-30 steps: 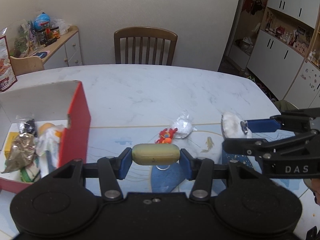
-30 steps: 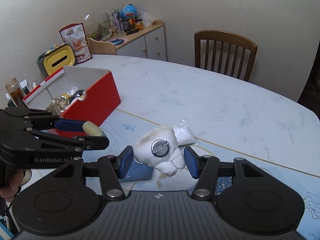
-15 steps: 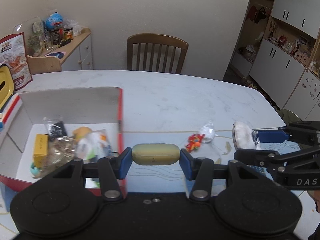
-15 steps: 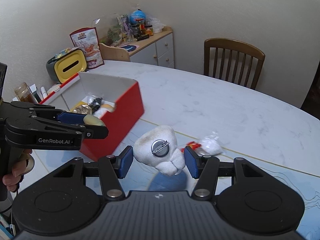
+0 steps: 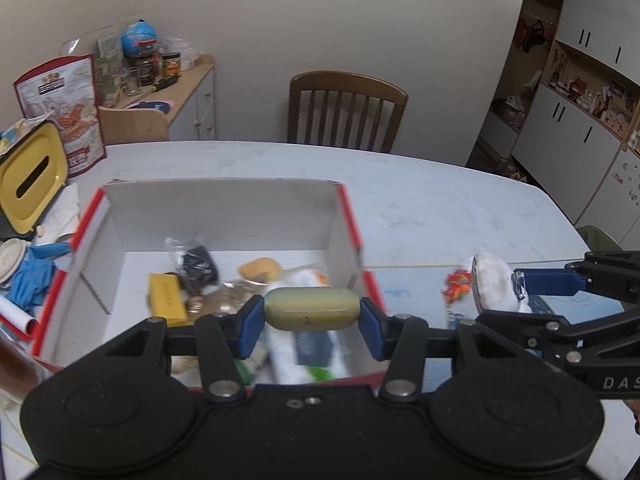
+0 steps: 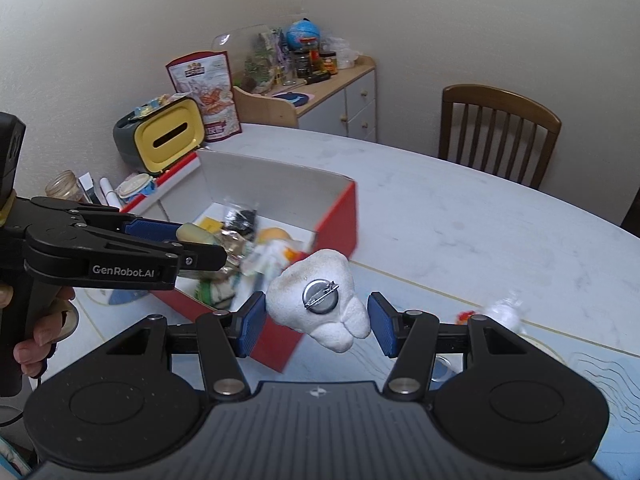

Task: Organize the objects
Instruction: 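Carry the green keychain and white plush over the box with both tools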

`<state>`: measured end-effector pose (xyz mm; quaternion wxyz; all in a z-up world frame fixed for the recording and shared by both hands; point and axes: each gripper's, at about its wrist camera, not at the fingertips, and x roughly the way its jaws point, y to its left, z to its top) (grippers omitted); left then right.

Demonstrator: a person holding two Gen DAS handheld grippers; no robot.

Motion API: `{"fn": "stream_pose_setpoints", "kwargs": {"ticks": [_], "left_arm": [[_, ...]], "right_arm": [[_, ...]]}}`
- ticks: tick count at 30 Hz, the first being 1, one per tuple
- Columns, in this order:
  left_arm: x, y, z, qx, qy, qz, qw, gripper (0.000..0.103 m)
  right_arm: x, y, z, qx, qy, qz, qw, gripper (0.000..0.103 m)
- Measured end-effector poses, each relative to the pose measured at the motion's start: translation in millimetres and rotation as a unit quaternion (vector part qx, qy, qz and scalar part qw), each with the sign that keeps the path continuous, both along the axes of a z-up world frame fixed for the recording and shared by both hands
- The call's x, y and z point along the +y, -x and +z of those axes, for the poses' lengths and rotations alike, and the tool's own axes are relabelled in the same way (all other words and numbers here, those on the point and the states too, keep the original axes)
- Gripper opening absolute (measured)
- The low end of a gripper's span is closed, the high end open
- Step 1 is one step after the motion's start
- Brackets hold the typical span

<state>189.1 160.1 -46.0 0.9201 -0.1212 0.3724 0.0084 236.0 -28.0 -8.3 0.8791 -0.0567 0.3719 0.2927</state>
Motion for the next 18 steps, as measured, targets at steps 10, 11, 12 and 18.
{"fn": "stream_pose_setpoints", "kwargs": {"ticks": [10,11,12,18], "left_arm": [[47.3,-9.4,-12.8,0.007,-0.010,0.019,0.9997,0.050],[51.5,-11.7,-14.4,0.009,-0.011,0.022,0.9997,0.050],[55.3,-14.7,-15.9,0.010,-0.013,0.023,0.9996,0.050],[77.5,-29.1,-27.1,0.023,-0.020,0.039,0.9988,0.050]], "right_arm": [[60.0,-14.5,0.2,-0.001,0.002,0.011,1.000,0.055],[64.7,-17.4,0.0,0.000,0.002,0.011,1.000,0.055],[69.1,-20.6,-0.1,0.000,0.002,0.011,1.000,0.055],[95.4,-42.8,-5.2,-0.004,0.014,0.012,1.000,0.055]]}}
